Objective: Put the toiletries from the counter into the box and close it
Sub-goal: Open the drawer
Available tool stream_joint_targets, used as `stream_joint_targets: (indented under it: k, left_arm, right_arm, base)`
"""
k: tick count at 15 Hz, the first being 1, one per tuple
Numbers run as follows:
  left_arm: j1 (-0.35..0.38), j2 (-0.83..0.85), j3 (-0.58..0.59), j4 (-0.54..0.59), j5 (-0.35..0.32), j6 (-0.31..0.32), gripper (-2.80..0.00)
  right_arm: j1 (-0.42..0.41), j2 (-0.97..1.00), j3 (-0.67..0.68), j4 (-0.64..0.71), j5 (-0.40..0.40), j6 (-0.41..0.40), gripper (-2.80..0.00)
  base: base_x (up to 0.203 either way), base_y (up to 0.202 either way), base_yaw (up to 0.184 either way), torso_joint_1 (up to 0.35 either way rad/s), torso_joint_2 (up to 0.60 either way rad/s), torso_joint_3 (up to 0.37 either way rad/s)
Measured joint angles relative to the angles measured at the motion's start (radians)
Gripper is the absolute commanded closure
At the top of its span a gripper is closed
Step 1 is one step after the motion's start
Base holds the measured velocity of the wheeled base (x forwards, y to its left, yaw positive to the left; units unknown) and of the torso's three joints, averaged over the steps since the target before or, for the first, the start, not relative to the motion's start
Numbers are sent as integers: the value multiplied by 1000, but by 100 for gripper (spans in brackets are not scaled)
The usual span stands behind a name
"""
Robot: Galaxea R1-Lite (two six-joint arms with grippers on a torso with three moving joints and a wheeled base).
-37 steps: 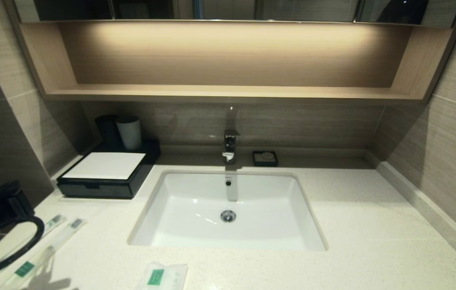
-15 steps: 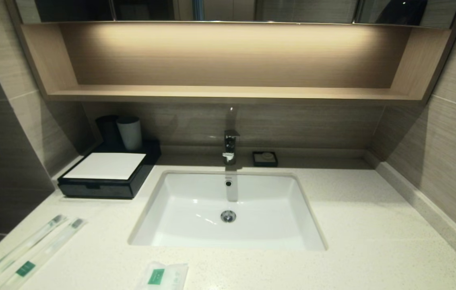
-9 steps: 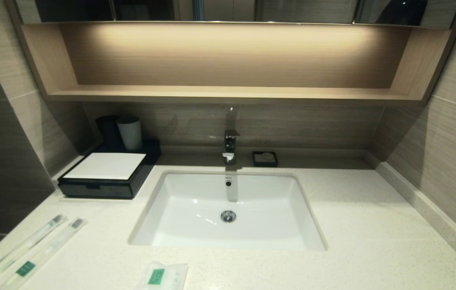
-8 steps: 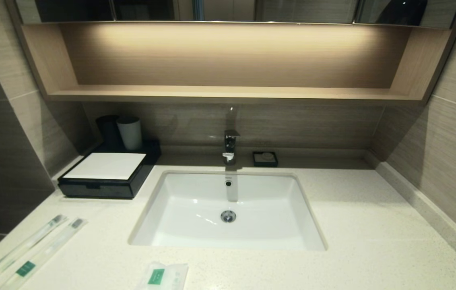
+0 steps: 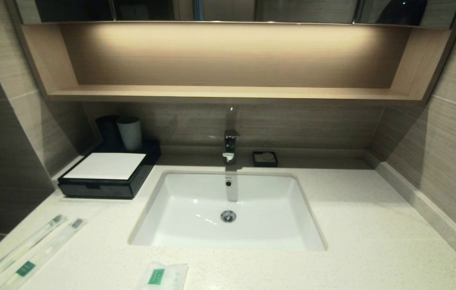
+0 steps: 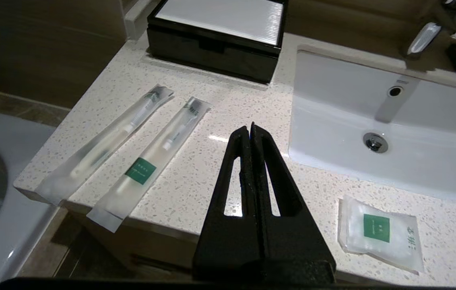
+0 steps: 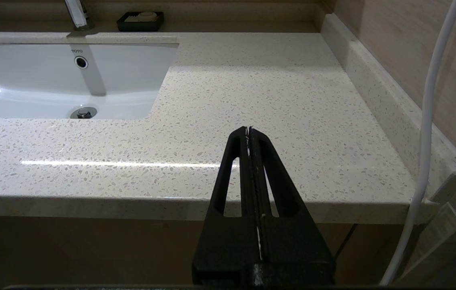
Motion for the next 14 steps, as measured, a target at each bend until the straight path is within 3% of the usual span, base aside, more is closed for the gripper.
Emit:
stream_joint_targets:
  k: [7, 10, 14]
  left_arm:
    - [7, 392, -129, -31, 43, -1, 0]
    - [15, 511, -133, -130, 45, 2, 0]
    - [77, 673, -133, -291, 44, 11, 0]
  right_arm:
    - [0, 0, 0, 0, 0, 0, 0]
    - [0, 0, 0, 0, 0, 0, 0]
    - [0, 0, 0, 0, 0, 0, 0]
  base:
    - [0, 0, 0, 0, 0, 0]
    - [0, 0, 0, 0, 0, 0]
    - [0, 0, 0, 0, 0, 0]
